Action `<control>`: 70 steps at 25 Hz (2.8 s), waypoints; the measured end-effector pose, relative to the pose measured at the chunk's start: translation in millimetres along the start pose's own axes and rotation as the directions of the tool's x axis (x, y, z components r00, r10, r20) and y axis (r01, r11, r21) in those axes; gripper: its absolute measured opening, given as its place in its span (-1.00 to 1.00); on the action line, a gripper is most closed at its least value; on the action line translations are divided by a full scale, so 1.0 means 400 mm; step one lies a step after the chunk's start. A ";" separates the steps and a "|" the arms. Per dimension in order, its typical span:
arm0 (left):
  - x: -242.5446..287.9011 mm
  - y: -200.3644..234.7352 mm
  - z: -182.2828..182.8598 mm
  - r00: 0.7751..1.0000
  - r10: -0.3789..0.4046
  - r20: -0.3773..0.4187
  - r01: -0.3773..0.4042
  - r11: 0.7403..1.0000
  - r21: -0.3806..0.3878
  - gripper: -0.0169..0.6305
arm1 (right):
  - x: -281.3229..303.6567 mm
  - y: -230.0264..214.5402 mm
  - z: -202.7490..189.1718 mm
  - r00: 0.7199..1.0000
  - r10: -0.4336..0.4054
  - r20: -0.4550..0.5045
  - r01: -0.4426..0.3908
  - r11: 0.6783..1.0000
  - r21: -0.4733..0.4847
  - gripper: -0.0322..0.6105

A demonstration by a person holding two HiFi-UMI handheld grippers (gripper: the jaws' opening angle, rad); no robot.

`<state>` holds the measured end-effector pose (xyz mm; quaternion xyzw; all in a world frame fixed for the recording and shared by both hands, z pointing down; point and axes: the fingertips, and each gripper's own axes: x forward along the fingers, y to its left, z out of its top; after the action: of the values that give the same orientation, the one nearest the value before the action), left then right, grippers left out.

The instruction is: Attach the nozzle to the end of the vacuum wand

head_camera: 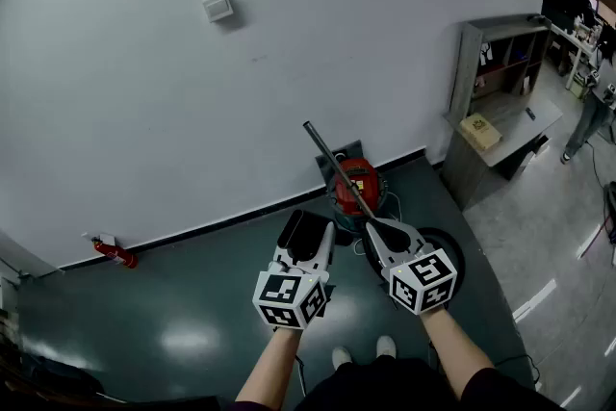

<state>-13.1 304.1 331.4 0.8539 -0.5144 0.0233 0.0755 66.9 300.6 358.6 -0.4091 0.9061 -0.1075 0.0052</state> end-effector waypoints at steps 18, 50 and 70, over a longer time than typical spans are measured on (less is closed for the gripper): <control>0.059 -0.024 -0.049 0.998 0.038 -0.042 -0.039 0.999 -0.019 -0.68 | -0.019 -0.082 -0.029 0.999 0.033 -0.023 -0.033 0.999 0.009 -0.85; 0.229 0.312 -0.091 0.994 0.010 -0.113 -0.020 0.996 -0.087 -0.68 | 0.320 -0.138 -0.093 0.995 -0.021 -0.094 0.026 0.998 0.062 -0.85; 0.286 0.470 -0.106 0.989 -0.039 -0.145 0.023 0.994 -0.110 -0.68 | 0.469 -0.154 -0.103 0.990 -0.085 -0.116 0.095 0.992 0.083 -0.85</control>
<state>-123.6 123.9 406.4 0.8524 -0.4945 0.0570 0.1599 -16.2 129.6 425.9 -0.4424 0.8799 -0.1701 -0.0324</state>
